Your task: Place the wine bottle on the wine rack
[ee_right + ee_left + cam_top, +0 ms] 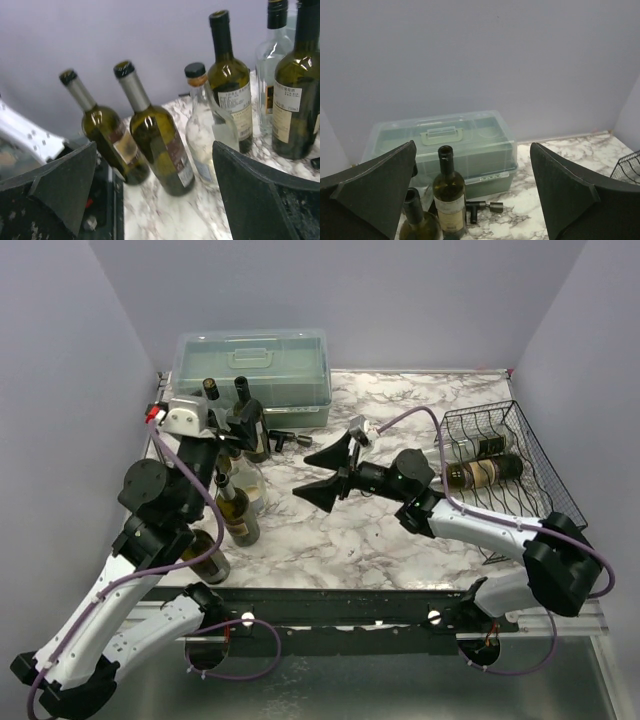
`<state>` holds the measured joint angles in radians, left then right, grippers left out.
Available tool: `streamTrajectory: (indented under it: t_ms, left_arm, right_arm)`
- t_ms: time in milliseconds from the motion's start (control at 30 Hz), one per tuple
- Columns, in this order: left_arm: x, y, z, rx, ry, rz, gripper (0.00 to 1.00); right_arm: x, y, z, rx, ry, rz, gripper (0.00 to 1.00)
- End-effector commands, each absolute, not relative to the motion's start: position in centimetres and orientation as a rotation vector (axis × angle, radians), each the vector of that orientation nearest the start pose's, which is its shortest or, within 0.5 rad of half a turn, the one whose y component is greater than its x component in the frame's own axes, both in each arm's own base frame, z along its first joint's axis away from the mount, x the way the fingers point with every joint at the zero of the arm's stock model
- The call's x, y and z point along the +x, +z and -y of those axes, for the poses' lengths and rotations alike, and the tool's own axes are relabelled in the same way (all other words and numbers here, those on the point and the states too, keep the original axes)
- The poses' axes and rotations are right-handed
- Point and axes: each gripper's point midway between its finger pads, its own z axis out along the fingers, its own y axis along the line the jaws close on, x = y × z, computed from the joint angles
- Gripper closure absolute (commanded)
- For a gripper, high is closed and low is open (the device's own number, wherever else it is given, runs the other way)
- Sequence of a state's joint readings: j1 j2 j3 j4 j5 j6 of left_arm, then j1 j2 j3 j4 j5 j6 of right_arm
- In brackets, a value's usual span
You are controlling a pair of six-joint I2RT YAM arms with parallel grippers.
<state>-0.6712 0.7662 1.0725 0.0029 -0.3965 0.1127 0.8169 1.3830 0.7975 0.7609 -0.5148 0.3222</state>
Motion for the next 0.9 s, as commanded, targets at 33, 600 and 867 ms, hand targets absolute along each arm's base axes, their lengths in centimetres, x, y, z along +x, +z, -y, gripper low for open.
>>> streamTrajectory:
  t_ms: [33,600,867]
  left_arm:
    - [25.5,47.4,9.1,0.069,-0.209,-1.205,0.03]
    - [25.3,46.8,8.3,0.05,-0.18,-1.18,0.03]
    - [25.3,46.8,8.3,0.049,-0.183,-1.178,0.03]
  right_arm:
    - [24.8,31.9,-39.3,-0.519,1.437,-1.284,0.0]
    - [24.4,29.0,-46.0,-0.596,1.59,-1.516,0.0]
    - [23.2,28.6,-47.6,-0.709,1.332,-1.408,0.0]
